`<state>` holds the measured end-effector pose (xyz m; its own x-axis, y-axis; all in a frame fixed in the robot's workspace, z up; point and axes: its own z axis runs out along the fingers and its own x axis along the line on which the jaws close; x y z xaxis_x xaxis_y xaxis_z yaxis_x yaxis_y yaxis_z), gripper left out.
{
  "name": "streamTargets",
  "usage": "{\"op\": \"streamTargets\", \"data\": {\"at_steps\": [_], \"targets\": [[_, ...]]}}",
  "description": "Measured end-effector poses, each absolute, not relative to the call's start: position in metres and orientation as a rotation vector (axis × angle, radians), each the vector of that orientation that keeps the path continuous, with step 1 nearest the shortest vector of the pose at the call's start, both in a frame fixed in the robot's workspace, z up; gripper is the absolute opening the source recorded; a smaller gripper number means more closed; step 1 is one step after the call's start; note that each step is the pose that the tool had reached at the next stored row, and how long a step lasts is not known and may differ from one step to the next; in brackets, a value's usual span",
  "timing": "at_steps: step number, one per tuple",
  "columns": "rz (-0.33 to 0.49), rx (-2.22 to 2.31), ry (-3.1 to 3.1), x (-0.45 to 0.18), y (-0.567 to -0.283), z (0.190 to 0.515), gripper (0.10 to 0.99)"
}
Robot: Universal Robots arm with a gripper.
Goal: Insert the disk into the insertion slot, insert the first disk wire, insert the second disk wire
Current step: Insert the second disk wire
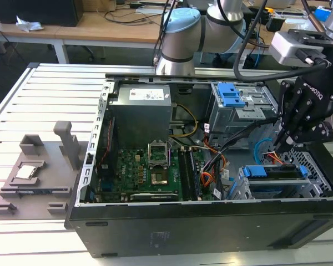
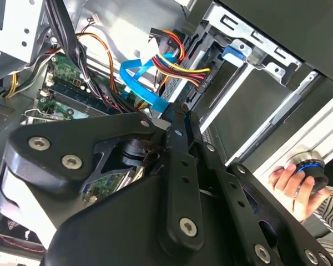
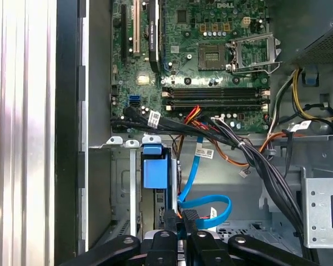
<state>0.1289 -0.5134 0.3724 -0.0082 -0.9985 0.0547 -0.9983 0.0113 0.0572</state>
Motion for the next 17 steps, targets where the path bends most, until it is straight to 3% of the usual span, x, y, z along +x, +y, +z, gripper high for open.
{"op": "streamTargets", "data": {"at_steps": [17], "targets": [[-0.003,2.155,-2.176,0.129,-0.513,0.356,0.161]]}}
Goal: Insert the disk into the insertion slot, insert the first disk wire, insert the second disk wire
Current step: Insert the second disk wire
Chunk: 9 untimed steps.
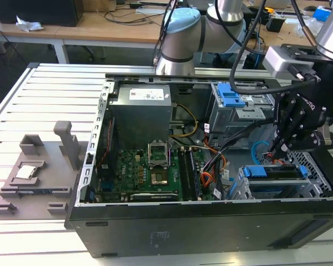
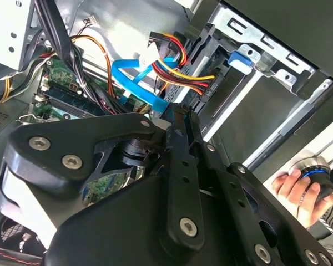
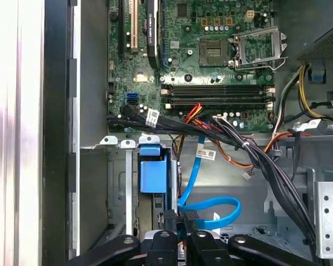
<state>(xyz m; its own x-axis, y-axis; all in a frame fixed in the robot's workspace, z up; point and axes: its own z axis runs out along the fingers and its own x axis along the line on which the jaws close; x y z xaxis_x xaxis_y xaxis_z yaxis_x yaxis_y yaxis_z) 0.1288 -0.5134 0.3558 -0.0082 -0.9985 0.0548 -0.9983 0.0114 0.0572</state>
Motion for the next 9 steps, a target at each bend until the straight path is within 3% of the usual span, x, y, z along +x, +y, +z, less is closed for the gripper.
{"op": "streamTargets", "data": {"at_steps": [9], "targets": [[-0.003,2.155,-2.176,0.1309,-0.5195,0.3500,0.161]]}}
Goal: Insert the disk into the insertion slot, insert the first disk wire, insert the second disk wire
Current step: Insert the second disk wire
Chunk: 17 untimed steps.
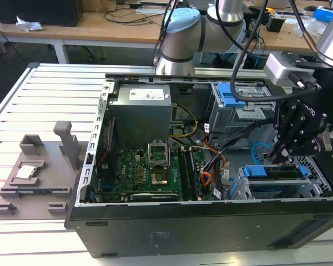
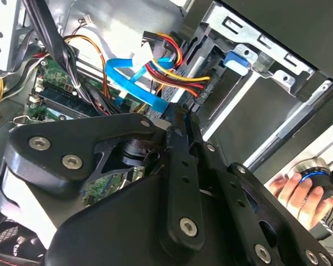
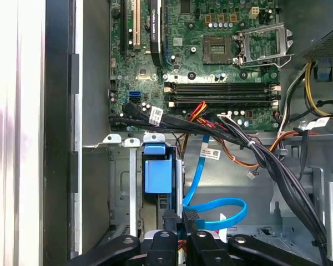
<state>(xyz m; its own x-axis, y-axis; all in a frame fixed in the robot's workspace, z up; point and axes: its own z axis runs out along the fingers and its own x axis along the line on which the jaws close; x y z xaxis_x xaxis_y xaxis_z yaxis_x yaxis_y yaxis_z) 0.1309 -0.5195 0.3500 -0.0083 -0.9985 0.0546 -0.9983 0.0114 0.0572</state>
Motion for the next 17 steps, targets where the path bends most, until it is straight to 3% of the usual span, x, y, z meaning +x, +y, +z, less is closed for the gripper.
{"op": "streamTargets", "data": {"at_steps": [17], "targets": [[-0.003,2.155,-2.176,0.1344,-0.5276,0.3403,0.161]]}}
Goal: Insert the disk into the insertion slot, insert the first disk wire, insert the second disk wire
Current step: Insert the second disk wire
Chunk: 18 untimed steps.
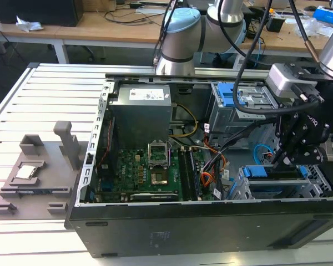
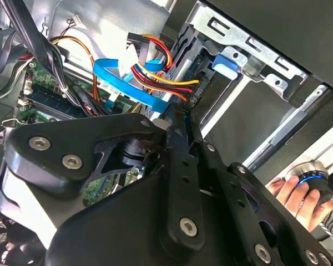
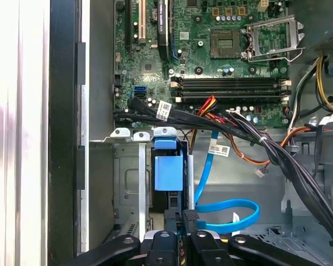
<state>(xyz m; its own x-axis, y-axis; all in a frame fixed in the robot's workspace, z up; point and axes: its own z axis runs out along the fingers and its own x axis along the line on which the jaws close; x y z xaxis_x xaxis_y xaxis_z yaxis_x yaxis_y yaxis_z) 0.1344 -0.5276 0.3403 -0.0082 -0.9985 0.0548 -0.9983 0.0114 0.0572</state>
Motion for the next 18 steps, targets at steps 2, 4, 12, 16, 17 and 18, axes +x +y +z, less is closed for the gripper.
{"op": "streamTargets", "data": {"at_steps": [2,4,12,16,17,18], "targets": [[-0.003,2.155,-2.176,0.134,-0.528,0.339,0.161],[-0.003,2.154,-2.176,0.134,-0.529,0.338,0.161],[-0.003,2.155,-2.176,0.134,-0.529,0.338,0.239],[-0.003,2.155,-2.176,0.134,-0.529,0.362,0.239],[-0.003,2.155,-2.176,0.134,-0.529,0.368,0.239],[-0.003,2.155,-2.176,0.134,-0.529,0.372,0.239]]}}
